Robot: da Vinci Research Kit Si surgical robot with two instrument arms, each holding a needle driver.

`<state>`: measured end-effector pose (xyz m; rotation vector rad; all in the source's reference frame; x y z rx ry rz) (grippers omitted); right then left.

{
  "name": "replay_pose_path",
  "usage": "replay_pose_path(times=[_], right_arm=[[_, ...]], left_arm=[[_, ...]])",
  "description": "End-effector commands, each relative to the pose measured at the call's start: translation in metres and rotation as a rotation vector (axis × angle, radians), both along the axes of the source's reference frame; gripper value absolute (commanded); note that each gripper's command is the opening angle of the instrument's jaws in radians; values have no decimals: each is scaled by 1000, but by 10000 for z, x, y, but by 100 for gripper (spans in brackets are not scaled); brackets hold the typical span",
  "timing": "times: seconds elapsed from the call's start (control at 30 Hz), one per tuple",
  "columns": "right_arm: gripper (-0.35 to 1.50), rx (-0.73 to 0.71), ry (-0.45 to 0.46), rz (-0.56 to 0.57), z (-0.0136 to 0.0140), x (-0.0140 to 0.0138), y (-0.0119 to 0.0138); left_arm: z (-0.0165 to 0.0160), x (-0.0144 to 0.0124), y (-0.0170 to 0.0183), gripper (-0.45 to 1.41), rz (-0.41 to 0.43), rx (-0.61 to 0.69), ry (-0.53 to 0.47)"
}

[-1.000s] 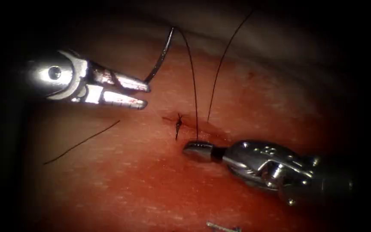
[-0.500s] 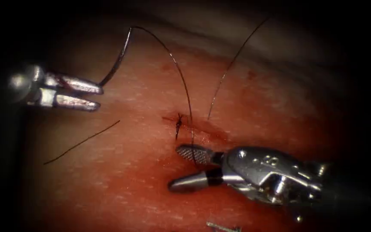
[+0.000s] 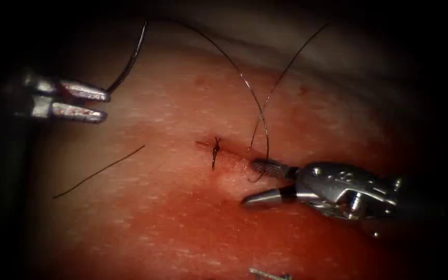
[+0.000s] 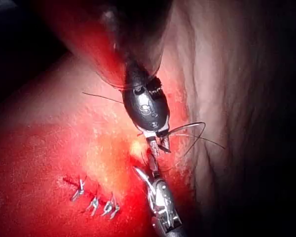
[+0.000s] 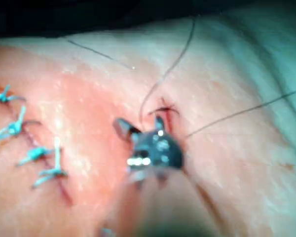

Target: Wound Closure

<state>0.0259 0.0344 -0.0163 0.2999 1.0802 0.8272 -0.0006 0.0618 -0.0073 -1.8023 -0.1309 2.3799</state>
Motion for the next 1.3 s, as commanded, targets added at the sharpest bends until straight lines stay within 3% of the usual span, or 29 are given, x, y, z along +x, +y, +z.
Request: replay_pose_path(times=[0.03, 0.1, 0.13, 0.17, 0.43, 0.93, 1.2, 1.23, 1.27, 1.3], right_arm=[[128, -2, 1, -6, 13, 8, -3], [76, 21, 38, -35, 16, 7, -7], [76, 21, 38, -35, 16, 7, -7], [-35, 35, 54, -47, 12, 4, -11], [-35, 85, 46, 17, -4, -4, -16], [-35, 125, 114, -49, -55, 17, -38], [-35, 102, 115, -64, -60, 24, -39], [49, 72, 125, -48, -59, 23, -31], [86, 55, 115, -32, -59, 22, -28], [86, 55, 115, -32, -59, 22, -28]], left_arm=[[7, -5, -4, -35, 0, 2, 0], [8, -6, -5, -35, -3, 1, 3], [8, -6, -5, -35, -3, 1, 3], [9, -7, -6, -35, -4, 0, 4], [18, -12, -10, -35, -1, -6, 2], [21, -11, -10, -35, 0, -8, 3], [21, -10, -11, -35, 2, -8, 1], [22, -9, -12, -35, 3, -9, 1], [23, -9, -12, -35, 0, -4, -1], [23, -9, -12, -35, 0, -4, -1]])
